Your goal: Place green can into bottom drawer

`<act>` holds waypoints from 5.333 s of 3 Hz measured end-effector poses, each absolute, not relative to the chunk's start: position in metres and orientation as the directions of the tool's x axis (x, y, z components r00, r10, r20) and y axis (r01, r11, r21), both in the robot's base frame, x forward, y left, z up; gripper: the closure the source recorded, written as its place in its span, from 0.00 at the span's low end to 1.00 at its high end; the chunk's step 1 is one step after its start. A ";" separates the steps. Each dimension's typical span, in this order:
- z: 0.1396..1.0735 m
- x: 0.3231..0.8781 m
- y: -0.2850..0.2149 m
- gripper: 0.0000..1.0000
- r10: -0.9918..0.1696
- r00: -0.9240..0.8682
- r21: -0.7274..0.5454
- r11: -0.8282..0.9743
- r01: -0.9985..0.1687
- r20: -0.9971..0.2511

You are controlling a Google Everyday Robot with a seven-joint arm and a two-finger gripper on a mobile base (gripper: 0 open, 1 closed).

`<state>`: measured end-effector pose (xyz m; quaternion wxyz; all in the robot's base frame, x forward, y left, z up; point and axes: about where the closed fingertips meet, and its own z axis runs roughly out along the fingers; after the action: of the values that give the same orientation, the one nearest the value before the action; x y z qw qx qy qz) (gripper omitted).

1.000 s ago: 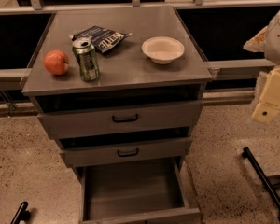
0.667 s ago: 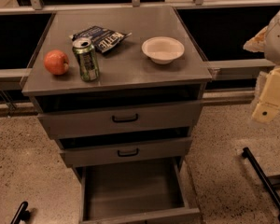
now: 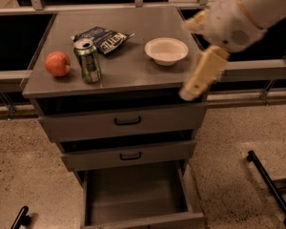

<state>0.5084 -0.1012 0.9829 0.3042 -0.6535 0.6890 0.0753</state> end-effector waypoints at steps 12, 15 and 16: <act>0.896 0.681 0.178 0.00 -0.304 0.173 -0.222 0.135 -0.966 -0.937; 0.894 0.677 0.207 0.41 -0.187 0.172 -0.198 0.131 -0.971 -0.967; 0.903 0.667 0.220 0.64 -0.143 0.194 -0.208 0.095 -0.973 -0.971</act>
Offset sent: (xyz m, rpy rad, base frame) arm -0.0539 0.2177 0.0499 0.1712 -0.3446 0.7413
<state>0.6667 0.2199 0.9028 0.5403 -0.5523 0.5055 0.3842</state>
